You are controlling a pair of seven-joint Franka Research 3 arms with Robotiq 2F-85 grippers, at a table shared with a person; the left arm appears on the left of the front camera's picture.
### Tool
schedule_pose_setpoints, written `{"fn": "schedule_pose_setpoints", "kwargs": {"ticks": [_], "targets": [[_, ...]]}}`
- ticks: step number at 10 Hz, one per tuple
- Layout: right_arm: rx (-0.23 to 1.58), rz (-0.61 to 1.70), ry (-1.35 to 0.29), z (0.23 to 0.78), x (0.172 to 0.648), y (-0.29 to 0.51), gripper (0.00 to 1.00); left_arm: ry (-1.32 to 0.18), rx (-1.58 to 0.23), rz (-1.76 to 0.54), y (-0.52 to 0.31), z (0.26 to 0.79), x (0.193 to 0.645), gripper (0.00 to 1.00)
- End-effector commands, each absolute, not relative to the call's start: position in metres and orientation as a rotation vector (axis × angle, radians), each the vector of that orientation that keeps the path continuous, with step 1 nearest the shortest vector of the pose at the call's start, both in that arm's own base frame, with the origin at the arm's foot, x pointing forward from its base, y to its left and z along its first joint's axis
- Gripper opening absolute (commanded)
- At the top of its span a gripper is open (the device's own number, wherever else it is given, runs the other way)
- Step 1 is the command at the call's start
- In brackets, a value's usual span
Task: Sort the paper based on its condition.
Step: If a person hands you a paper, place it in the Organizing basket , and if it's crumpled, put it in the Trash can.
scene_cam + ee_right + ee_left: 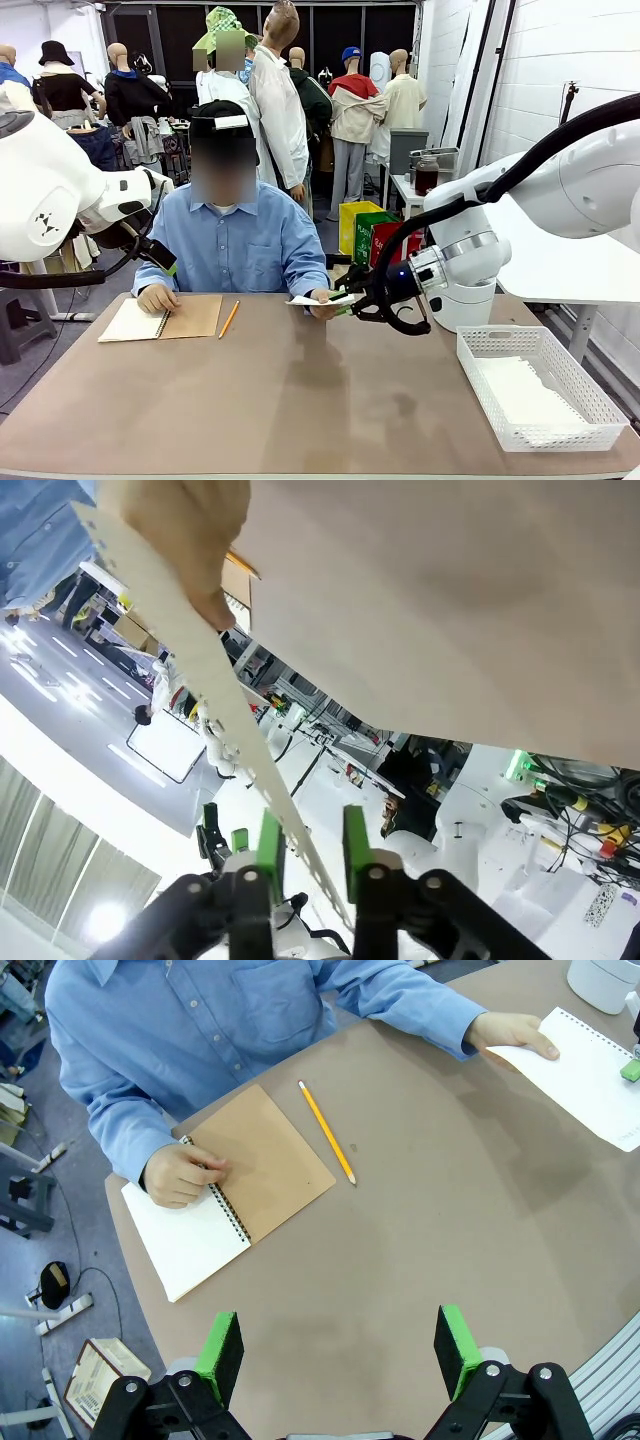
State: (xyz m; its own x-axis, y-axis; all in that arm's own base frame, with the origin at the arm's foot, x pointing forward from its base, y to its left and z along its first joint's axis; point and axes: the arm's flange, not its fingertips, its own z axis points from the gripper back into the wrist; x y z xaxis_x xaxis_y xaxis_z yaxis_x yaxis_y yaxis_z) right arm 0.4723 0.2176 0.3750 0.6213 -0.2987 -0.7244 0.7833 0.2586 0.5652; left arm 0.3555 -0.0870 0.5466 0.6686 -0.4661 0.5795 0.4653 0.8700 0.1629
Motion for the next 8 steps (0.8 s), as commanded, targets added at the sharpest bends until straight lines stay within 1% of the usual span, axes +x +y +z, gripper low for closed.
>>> {"fn": "schedule_pose_setpoints", "kwargs": {"ticks": [1, 6, 8], "targets": [[1.112, -0.784, 0.502, 0.373, 0.472, 0.222, 0.0, -0.654, -0.001, -0.523, -0.086, 0.547, 0.356, 1.0], [1.122, -0.752, 0.493, 0.376, 0.471, 0.222, 0.0, -0.654, -0.001, -0.523, -0.086, 0.547, 0.356, 1.0], [1.154, -0.676, 0.453, 0.399, 0.468, 0.221, 0.0, -0.654, -0.001, -0.523, -0.086, 0.547, 0.356, 1.0]]}}
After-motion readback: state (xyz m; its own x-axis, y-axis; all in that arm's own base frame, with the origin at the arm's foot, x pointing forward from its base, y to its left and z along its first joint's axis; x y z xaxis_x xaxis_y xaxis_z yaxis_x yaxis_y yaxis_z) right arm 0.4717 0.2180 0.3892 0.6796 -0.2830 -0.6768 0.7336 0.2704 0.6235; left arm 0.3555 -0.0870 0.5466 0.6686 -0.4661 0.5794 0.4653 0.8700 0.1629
